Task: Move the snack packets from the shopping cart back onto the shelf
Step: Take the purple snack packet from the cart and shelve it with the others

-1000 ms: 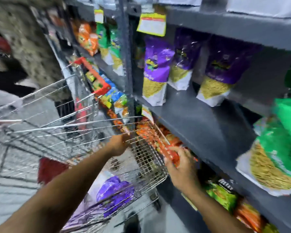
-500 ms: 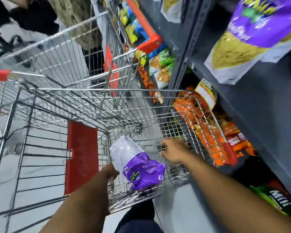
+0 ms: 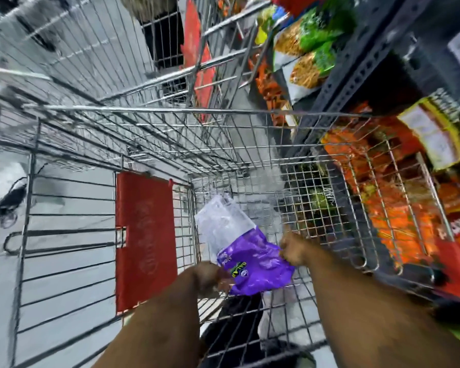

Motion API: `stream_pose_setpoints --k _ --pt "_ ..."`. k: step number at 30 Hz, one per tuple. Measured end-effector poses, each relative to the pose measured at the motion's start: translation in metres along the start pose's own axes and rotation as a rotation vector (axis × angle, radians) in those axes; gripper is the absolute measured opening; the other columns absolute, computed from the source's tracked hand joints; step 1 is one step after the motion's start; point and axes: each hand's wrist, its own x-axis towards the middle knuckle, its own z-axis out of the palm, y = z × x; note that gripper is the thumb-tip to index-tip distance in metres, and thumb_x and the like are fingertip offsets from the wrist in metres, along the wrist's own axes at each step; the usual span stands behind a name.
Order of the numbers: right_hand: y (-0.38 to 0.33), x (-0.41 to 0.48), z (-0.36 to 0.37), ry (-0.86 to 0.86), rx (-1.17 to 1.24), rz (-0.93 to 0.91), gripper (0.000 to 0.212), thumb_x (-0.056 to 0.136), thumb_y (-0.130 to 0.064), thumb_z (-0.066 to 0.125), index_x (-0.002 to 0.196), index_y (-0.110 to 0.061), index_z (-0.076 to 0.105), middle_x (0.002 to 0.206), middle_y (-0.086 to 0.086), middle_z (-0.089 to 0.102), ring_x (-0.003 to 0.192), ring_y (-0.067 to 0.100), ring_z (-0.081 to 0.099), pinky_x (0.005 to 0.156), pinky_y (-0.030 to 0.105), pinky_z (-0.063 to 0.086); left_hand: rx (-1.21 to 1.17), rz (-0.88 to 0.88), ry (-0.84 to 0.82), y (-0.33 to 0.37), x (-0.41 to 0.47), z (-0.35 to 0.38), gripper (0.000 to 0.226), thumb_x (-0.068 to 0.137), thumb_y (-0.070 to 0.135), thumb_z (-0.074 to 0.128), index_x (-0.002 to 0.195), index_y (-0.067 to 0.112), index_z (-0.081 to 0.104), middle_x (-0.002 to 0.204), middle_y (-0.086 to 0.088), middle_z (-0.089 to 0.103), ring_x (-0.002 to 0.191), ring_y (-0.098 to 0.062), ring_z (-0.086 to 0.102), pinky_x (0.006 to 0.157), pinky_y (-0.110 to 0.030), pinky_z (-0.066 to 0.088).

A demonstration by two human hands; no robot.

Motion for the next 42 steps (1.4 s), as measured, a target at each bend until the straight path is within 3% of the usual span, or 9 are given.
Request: stream_pose_setpoints --k 3,7,10,15,21,26,30,36,42 --pt "-0.006 -0.005 -0.003 0.064 0.058 0.003 0.01 0.082 -0.007 0.064 0.091 -0.004 0.066 0.082 0.012 0.065 0.072 0.022 0.062 0.063 0.028 0.05 -0.438 -0.062 0.052 0.005 -0.004 0.008 0.029 0.1 0.012 0.045 0.078 0.011 0.064 0.062 -0.004 0.075 0.053 -0.015 0.066 0.048 -0.02 0.046" --pt "-0.019 -0.027 -0.026 0.07 0.236 -0.139 0.05 0.079 -0.002 0.066 0.123 -0.02 0.052 0.109 0.011 0.058 0.087 0.025 0.065 0.073 0.036 0.056 -0.644 -0.017 0.1 0.002 -0.021 0.004 0.032 0.097 0.02 0.053 0.066 0.012 0.057 0.048 0.0 0.062 0.039 -0.012 0.057 0.041 -0.019 0.047" --pt "-0.035 -0.055 -0.042 0.18 0.29 -0.274 0.035 0.08 0.001 0.058 0.107 -0.02 0.063 0.094 0.009 0.062 0.066 0.018 0.059 0.053 0.03 0.048 -0.725 0.069 0.236 0.012 -0.047 0.0 0.031 0.095 0.013 0.056 0.064 0.01 0.055 0.035 0.001 0.052 0.026 -0.01 0.047 0.032 -0.016 0.042" --pt "-0.051 -0.122 -0.062 0.266 0.408 -0.397 0.019 0.08 -0.003 0.056 0.09 0.002 0.071 0.087 0.022 0.071 0.062 0.011 0.057 0.057 0.021 0.042 -0.782 0.248 0.28 0.023 -0.102 -0.004 0.02 0.089 0.007 0.057 0.078 0.002 0.074 0.053 -0.008 0.067 0.04 -0.019 0.061 0.04 -0.022 0.052" --pt "-0.012 -0.244 -0.092 0.208 0.901 -0.475 0.019 0.079 -0.001 0.056 0.071 -0.002 0.073 0.058 0.009 0.065 0.05 0.015 0.053 0.044 0.022 0.043 -0.699 0.573 0.255 0.074 -0.178 -0.001 0.006 0.084 0.014 0.061 0.082 0.011 0.066 0.05 0.0 0.068 0.042 -0.01 0.064 0.063 -0.025 0.041" --pt "0.039 -0.346 -0.113 0.251 1.41 -0.618 0.029 0.086 -0.006 0.049 0.065 -0.005 0.069 0.051 0.007 0.063 0.042 0.013 0.059 0.046 0.025 0.055 -0.494 0.966 0.276 0.173 -0.276 0.027 0.03 0.069 0.021 0.06 0.039 0.016 0.063 0.031 0.005 0.045 0.029 0.001 0.042 0.038 -0.009 0.038" --pt "0.061 -0.417 -0.128 0.41 1.773 -0.798 0.032 0.081 -0.014 0.044 0.058 -0.008 0.065 0.041 0.0 0.054 0.035 0.009 0.051 0.05 0.024 0.056 -0.37 1.161 0.27 0.26 -0.325 0.047 0.04 0.075 0.02 0.048 0.035 0.017 0.054 0.028 0.005 0.039 0.028 -0.004 0.038 0.043 -0.017 0.031" --pt "0.088 -0.475 -0.153 0.801 1.966 -0.958 0.02 0.073 -0.016 0.053 0.055 -0.017 0.062 0.042 -0.006 0.052 0.036 0.004 0.049 0.061 0.021 0.056 -0.219 1.015 -0.036 0.384 -0.351 0.084 0.057 0.087 0.027 0.032 0.032 0.013 0.041 0.027 0.005 0.026 0.029 -0.006 0.028 0.05 -0.018 0.015" --pt "0.117 -0.466 -0.176 1.07 2.006 -0.772 0.026 0.085 -0.016 0.045 0.061 -0.018 0.053 0.044 -0.004 0.053 0.038 0.006 0.053 0.068 0.025 0.048 -0.192 0.923 -0.116 0.447 -0.325 0.129 0.06 0.089 0.034 0.034 0.032 0.015 0.035 0.028 0.006 0.029 0.032 -0.006 0.026 0.052 -0.021 0.016"
